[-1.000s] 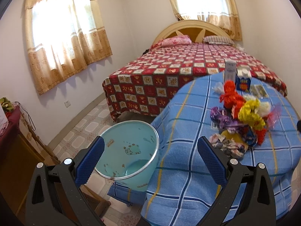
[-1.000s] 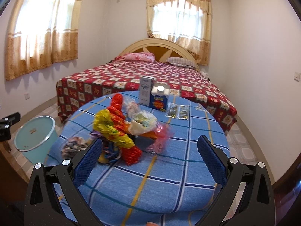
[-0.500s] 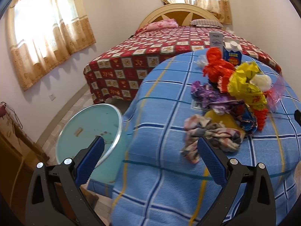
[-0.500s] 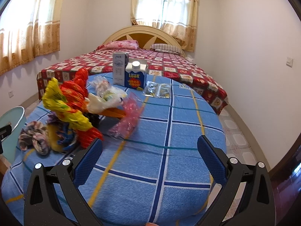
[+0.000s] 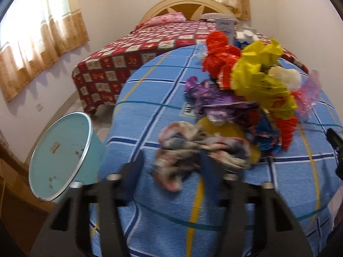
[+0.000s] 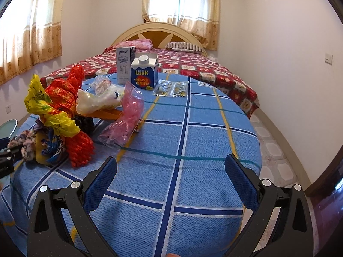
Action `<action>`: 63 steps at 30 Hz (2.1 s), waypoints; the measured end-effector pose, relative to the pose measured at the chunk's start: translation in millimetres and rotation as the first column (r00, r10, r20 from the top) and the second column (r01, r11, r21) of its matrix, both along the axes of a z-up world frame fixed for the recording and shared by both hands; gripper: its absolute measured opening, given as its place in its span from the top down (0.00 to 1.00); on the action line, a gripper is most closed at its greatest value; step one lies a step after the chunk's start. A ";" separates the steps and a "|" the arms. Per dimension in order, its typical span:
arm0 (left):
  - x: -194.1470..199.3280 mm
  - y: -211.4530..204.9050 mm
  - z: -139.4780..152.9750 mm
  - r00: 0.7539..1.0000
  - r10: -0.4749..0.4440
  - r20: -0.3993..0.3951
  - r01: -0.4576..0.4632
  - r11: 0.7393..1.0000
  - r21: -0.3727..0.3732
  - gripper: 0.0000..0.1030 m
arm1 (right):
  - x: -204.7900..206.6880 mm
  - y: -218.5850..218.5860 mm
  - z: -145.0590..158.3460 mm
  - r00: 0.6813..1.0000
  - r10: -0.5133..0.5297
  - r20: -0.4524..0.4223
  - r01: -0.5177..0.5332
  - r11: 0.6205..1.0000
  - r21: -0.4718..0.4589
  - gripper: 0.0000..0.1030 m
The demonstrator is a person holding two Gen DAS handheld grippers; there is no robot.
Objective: Collect trash
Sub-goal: 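Grasp the plaid cloth rag with the left tool while the right tool grasps the pink plastic bag, then carry the plaid rag with the left tool while the right tool carries the pink bag over the bin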
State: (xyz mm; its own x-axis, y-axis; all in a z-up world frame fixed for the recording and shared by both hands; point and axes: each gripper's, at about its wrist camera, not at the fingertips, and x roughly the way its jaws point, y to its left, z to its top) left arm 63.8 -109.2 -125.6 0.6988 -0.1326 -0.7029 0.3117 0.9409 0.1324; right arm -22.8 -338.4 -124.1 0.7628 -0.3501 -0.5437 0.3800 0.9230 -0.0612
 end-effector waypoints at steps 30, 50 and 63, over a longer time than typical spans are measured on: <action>-2.5 65.4 60.9 0.984 0.123 0.125 -0.127 0.992 0.017 0.93 | 59.6 -12.0 14.5 0.993 0.105 -0.059 -0.094 0.981 0.172 0.89; -7.0 115.9 73.5 0.966 0.212 0.147 -0.218 0.976 0.027 0.93 | 57.7 40.9 86.8 0.972 0.208 0.105 -0.218 0.972 0.087 0.90; 1.5 161.8 73.3 0.938 0.309 0.154 -0.319 0.947 0.042 0.93 | 91.3 135.4 99.5 0.904 0.419 0.079 -0.421 0.907 0.011 0.90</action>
